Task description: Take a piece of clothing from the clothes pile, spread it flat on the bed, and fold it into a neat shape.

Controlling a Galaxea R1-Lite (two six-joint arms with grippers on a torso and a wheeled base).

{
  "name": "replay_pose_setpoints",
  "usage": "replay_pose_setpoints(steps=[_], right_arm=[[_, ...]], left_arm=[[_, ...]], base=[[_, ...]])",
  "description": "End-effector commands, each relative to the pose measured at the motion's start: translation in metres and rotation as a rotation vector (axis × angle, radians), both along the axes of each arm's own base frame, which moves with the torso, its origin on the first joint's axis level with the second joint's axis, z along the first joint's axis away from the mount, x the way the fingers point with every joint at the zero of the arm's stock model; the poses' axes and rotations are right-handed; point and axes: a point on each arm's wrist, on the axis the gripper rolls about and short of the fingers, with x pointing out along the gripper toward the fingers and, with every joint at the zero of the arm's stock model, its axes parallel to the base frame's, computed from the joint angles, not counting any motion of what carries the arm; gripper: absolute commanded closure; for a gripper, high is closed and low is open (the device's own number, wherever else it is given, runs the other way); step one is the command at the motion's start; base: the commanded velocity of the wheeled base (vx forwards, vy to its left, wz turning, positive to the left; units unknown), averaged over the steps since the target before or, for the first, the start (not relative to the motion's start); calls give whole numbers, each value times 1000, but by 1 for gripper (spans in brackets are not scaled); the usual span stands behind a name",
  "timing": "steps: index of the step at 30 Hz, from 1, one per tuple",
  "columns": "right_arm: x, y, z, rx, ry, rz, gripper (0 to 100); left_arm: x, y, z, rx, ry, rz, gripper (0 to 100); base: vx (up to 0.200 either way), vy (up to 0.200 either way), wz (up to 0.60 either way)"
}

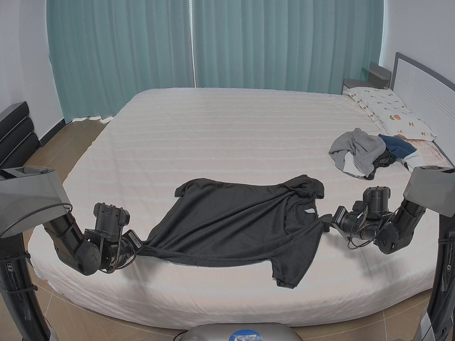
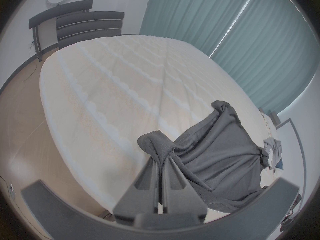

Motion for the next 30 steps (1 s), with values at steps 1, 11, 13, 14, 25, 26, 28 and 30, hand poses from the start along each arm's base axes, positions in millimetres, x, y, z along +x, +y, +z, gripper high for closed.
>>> replay_pose_setpoints(steps=[1, 11, 13, 14, 25, 26, 28, 30], right_arm=[[16, 6, 11, 27, -68, -36, 100], [58, 38, 15, -29, -91, 0, 100], [63, 38, 12, -35, -77, 3, 0], [67, 38, 9, -40, -77, -4, 0], [46, 18, 46, -72, -99, -10, 0], [38, 20, 47, -78, -75, -1, 0], [23, 22, 42, -101, -27, 23, 0], [6, 26, 37, -125, 6, 56, 0]], left_arm=[[9, 7, 4, -19, -32, 38, 100], [20, 7, -1, -70, -61, 81, 100], [22, 7, -3, -75, -75, 87, 100], [23, 7, -3, -78, -85, 90, 100], [19, 8, -5, -77, -68, 85, 100], [19, 8, -4, -80, -71, 83, 100], [18, 8, -4, -84, -67, 78, 100], [18, 8, -4, -88, -66, 75, 100]], base=[[0, 0, 0], [0, 0, 0], [0, 0, 0], [0, 0, 0], [0, 0, 0], [0, 0, 0], [0, 0, 0], [0, 0, 0]])
